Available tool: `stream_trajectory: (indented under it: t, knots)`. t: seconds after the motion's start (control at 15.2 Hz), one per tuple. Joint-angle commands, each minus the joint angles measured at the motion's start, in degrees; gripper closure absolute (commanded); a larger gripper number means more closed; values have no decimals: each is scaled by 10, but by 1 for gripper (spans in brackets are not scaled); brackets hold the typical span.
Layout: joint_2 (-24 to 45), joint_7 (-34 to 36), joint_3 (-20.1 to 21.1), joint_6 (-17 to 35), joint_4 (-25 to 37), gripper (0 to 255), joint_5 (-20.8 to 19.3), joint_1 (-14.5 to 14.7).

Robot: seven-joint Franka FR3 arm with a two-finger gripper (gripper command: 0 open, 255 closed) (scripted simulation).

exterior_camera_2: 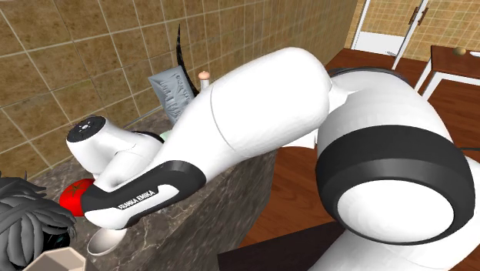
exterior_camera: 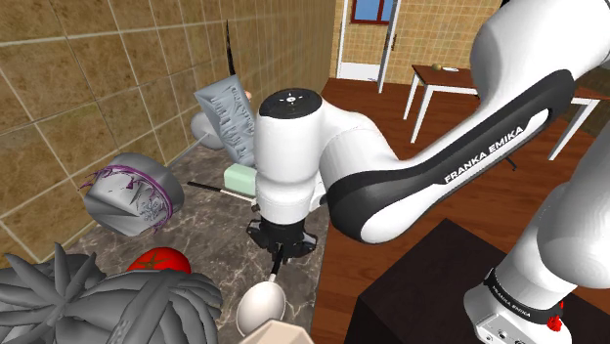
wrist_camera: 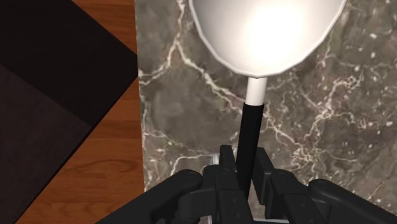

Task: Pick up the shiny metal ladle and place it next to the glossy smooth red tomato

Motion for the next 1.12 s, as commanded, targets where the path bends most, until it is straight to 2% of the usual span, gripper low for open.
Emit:
stream_trajectory:
  t: [0.0,0.46,0.99,1.06]
  knots:
    - [13,11,-1,14,-6,255,-15,1]
    - [63,59,-13,60,-25,255,-76,12]
    - [62,59,-14,60,-25,255,-76,13]
    - [62,59,-14,60,-25,0,-76,13]
